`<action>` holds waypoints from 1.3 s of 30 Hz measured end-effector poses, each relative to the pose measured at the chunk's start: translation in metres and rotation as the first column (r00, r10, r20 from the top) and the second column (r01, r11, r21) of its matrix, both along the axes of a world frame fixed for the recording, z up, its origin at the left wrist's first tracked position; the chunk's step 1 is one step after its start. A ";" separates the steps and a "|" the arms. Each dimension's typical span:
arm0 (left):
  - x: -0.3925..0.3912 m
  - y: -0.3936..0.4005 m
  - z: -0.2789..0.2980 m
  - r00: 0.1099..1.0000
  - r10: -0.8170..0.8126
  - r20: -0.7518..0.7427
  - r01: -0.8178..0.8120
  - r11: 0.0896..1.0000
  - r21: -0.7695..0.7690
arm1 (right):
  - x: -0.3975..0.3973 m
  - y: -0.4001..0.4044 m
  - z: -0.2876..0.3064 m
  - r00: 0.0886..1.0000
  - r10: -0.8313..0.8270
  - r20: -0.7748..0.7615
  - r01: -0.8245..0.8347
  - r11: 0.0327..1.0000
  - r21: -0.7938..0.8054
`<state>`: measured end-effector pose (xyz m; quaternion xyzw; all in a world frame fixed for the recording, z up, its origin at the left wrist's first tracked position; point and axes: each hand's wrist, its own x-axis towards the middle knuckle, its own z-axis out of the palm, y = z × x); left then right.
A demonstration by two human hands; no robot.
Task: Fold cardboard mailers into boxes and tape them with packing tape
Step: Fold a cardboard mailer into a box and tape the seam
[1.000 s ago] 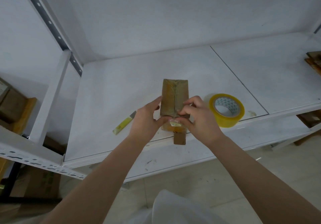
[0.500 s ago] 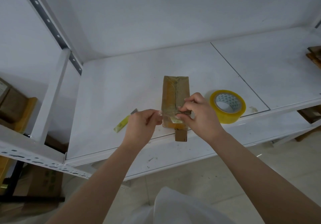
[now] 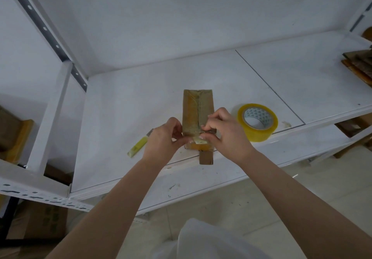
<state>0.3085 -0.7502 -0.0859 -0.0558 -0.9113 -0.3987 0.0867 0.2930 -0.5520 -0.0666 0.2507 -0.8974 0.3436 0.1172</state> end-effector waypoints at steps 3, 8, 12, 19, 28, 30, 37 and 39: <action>-0.005 0.000 0.001 0.999 -0.029 0.015 0.030 0.998 -0.053 | 0.000 -0.002 -0.002 1.000 -0.003 0.007 0.003 1.000 -0.010; -0.006 -0.002 0.001 0.993 -0.087 0.082 0.091 0.995 -0.042 | -0.001 0.004 -0.002 0.998 0.034 0.043 -0.034 0.999 -0.011; -0.004 -0.002 0.005 0.994 -0.028 0.102 0.024 0.999 0.040 | 0.001 0.003 -0.004 1.000 -0.006 0.030 0.005 1.000 0.016; -0.012 0.020 0.028 0.981 -0.146 0.129 0.180 0.935 -0.307 | 0.011 -0.002 -0.012 0.991 -0.134 -0.018 0.134 0.991 -0.023; -0.014 0.029 0.035 0.971 -0.088 0.221 0.186 0.861 -0.474 | 0.016 0.009 0.001 0.952 -0.217 -0.218 0.279 0.907 0.315; -0.014 0.029 0.036 0.970 -0.088 0.228 0.189 0.860 -0.474 | 0.018 0.007 0.003 0.947 -0.194 -0.256 0.272 0.908 0.317; -0.013 0.028 0.038 0.965 -0.092 0.245 0.192 0.885 -0.424 | 0.011 0.027 -0.002 0.995 -0.100 0.010 0.095 0.968 0.232; -0.013 0.028 0.039 0.965 -0.090 0.246 0.192 0.883 -0.428 | 0.006 0.038 0.002 0.994 -0.036 0.104 0.016 0.982 0.186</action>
